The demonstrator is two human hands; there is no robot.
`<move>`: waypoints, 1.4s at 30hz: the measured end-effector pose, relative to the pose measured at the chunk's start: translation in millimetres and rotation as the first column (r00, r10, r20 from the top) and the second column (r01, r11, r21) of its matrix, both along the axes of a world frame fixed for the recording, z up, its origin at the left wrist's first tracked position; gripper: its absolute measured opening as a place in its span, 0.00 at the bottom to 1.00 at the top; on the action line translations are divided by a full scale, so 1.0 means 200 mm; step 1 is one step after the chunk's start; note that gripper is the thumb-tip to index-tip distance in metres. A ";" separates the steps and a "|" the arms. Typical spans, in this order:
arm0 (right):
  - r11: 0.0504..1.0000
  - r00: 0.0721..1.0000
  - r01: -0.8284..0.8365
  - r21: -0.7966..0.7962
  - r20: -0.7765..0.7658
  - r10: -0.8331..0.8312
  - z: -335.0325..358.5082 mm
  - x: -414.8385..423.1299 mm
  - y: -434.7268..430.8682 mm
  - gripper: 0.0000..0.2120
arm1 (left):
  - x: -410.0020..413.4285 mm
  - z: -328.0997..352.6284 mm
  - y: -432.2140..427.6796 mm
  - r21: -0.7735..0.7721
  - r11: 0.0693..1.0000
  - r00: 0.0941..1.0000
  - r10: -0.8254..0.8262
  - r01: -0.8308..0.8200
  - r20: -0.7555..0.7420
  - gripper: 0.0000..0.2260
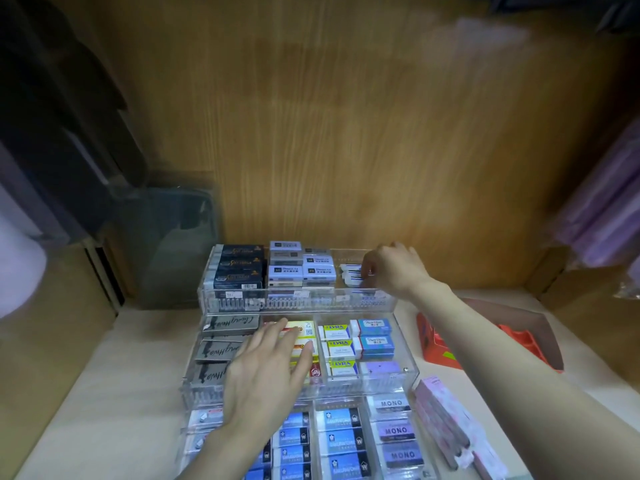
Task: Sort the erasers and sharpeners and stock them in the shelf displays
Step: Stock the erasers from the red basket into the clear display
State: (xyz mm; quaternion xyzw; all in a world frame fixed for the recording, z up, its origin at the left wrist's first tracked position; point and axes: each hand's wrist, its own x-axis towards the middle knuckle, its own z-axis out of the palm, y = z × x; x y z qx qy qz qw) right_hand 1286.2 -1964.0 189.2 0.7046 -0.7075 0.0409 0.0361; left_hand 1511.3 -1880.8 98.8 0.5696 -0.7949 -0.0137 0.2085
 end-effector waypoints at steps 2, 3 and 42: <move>1.000 1.000 -0.003 0.010 0.003 0.002 0.00 0.00 -0.01 0.05 | 0.00 0.00 0.00 0.004 1.000 1.000 0.003 -0.003 -0.002 0.21; 1.000 1.000 -0.005 0.014 0.005 0.005 0.00 0.00 -0.02 0.04 | 0.00 -0.01 0.00 -0.003 1.000 1.000 0.003 -0.003 -0.009 0.21; 0.666 0.795 -0.159 0.729 0.495 -0.352 -2.10 1.08 1.87 0.09 | 0.87 -1.72 1.27 0.783 0.619 0.884 0.400 -0.065 -0.242 0.10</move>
